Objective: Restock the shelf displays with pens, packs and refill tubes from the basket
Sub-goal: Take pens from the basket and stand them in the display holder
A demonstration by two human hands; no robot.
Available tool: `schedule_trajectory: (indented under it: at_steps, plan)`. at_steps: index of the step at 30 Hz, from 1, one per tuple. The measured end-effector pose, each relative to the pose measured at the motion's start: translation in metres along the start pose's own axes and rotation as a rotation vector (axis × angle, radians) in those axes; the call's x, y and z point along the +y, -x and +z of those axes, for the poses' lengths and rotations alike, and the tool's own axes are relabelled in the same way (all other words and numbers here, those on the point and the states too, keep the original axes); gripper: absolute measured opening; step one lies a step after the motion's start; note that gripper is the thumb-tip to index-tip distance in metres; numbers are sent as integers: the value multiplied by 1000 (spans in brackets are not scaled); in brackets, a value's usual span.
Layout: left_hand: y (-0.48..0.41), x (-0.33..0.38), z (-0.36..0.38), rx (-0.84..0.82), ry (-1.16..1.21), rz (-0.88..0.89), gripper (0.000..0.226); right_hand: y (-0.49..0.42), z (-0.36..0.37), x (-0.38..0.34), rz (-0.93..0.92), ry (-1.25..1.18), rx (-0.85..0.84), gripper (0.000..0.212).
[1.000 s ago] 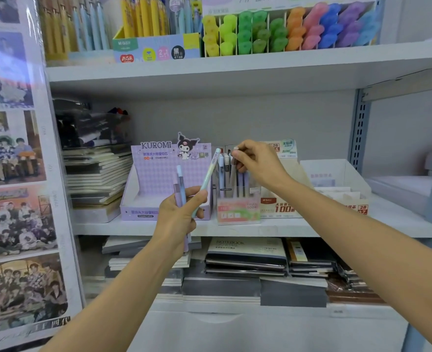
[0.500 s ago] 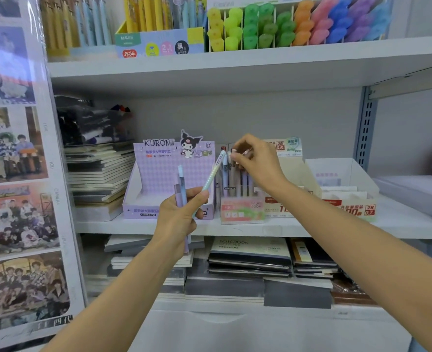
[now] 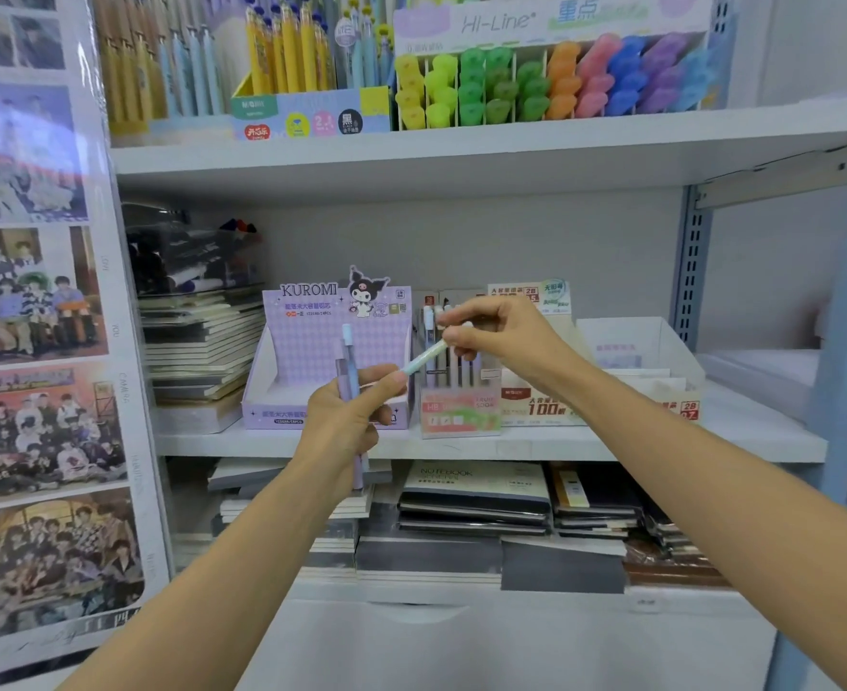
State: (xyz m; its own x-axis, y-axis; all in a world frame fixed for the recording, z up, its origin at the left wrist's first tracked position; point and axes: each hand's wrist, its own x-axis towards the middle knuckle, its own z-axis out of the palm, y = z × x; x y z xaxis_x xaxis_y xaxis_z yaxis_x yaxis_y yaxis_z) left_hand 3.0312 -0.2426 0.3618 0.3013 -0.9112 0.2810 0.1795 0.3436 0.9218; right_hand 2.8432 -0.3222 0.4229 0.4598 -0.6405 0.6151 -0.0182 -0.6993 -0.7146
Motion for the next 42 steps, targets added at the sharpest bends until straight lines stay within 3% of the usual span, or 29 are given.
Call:
schedule_trajectory:
  at_steps: [3, 10, 15, 21, 24, 29, 31, 42]
  plan:
    - [3, 9, 2, 13, 86, 25, 24, 16, -4, 1, 23, -41, 11, 19]
    - [19, 21, 17, 40, 146, 62, 22, 46, 11, -2, 128, -71, -250, 17]
    - [29, 23, 26, -8, -39, 90, 17, 39, 11, -26, 19, -53, -24, 21]
    - [30, 24, 35, -67, -154, 117, 9, 29, 18, -38, -26, 51, -47, 12]
    - [28, 26, 32, -93, -127, 88, 16, 25, 9, -37, -33, 45, -14, 11]
    - [16, 25, 22, -81, 48, -87, 14, -2, -10, -36, -57, -24, 300, 16]
    - [13, 22, 18, -94, 58, -87, 18, -13, -12, -29, -64, 32, 354, 16]
    - [9, 2, -8, -224, -84, 2, 26, -28, 11, 21, -5, 321, 187, 22]
